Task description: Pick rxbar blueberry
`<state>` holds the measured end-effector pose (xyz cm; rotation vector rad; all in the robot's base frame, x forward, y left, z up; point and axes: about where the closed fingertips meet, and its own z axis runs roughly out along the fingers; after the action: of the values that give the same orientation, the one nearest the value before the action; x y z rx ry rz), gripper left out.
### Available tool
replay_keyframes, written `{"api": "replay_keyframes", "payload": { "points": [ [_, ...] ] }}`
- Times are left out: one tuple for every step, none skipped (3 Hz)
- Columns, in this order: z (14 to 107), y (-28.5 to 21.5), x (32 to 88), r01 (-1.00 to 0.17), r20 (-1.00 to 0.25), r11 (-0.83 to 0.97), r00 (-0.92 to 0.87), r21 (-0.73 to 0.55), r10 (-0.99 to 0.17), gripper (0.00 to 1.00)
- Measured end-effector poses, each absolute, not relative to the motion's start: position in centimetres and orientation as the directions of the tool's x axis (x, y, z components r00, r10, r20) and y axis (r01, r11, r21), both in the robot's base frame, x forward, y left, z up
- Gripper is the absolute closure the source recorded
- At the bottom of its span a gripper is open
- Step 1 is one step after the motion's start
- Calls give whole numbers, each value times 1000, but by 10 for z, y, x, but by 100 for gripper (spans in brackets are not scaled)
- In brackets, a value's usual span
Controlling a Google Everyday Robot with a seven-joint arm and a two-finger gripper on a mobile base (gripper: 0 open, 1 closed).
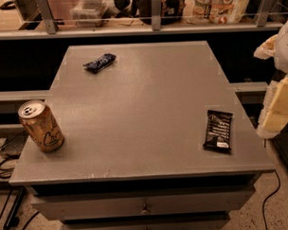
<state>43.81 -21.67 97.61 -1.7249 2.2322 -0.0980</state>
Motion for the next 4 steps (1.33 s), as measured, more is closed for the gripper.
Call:
{"api": "replay_keyframes", "payload": {
  "points": [
    [977,-216,438,-931,-205,264,-216,-251,-955,0],
    [982,-211,445,-929,-262,254,-184,-268,-947,0],
    [980,-217,462,-917,-400,280,-152,-285,-904,0],
    [981,-202,485,-898,-542,318,-111,-303,-833,0]
  ]
}}
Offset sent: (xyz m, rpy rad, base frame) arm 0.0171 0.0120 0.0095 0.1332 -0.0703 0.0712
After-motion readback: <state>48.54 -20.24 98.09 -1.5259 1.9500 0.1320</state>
